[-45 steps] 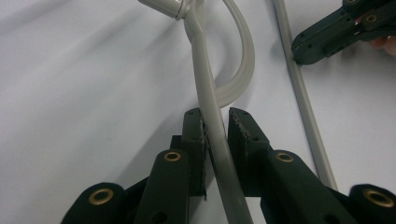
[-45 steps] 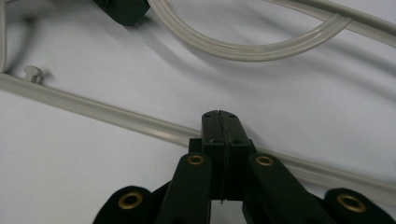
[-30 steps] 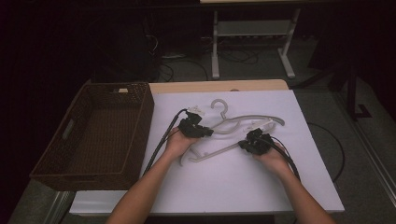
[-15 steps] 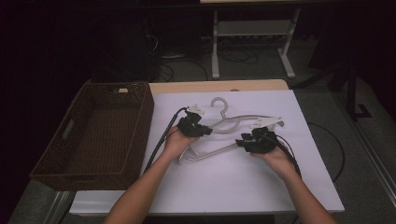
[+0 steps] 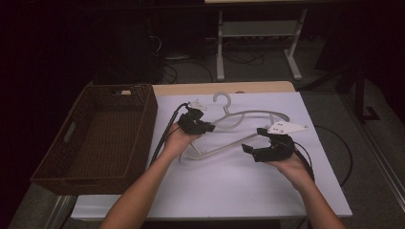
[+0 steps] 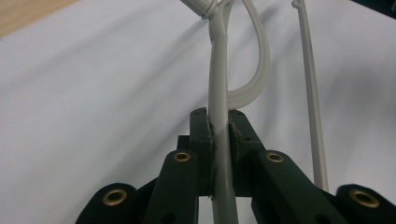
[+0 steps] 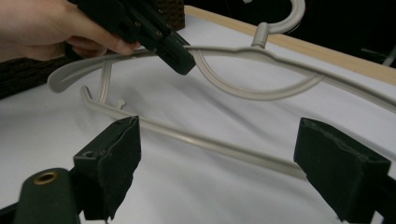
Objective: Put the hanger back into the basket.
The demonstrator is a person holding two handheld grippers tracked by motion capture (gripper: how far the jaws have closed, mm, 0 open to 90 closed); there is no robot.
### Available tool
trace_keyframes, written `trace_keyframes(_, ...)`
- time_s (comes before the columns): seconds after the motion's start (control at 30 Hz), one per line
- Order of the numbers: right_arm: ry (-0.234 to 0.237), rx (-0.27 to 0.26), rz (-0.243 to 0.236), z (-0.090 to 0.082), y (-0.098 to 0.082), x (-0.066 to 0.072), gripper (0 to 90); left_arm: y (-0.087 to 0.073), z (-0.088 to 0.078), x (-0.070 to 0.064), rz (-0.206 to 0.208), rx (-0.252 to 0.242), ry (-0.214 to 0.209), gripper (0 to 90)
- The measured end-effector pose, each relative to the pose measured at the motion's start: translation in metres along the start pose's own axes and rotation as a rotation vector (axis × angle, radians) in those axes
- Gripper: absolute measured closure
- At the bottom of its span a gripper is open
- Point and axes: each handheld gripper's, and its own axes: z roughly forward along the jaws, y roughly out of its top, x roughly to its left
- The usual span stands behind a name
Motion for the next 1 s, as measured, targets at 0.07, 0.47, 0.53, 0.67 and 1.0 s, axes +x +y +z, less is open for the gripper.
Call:
trace_keyframes(0.07,-0.007,-0.029,-0.003,-0.008,0.001,0.0,14.1,0.005,-0.006,-0.001,-0.008,-0.003,0.003,83.1)
trace_keyframes(0.47,-0.034,-0.116,0.037,-0.033,-0.005,-0.003,14.1,0.026,-0.046,-0.004,-0.009,-0.013,0.045,83.1)
trace_keyframes(0.53,-0.039,-0.12,0.038,-0.034,-0.005,-0.004,14.1,0.029,-0.055,-0.005,-0.009,-0.016,0.056,83.1)
trace_keyframes(0.67,-0.051,-0.146,0.041,-0.036,-0.004,-0.006,14.1,0.033,-0.071,-0.004,-0.01,-0.018,0.075,83.1)
trace_keyframes(1.0,-0.053,-0.157,0.04,-0.038,-0.003,-0.006,14.1,0.034,-0.11,0.004,-0.02,-0.024,0.117,83.1)
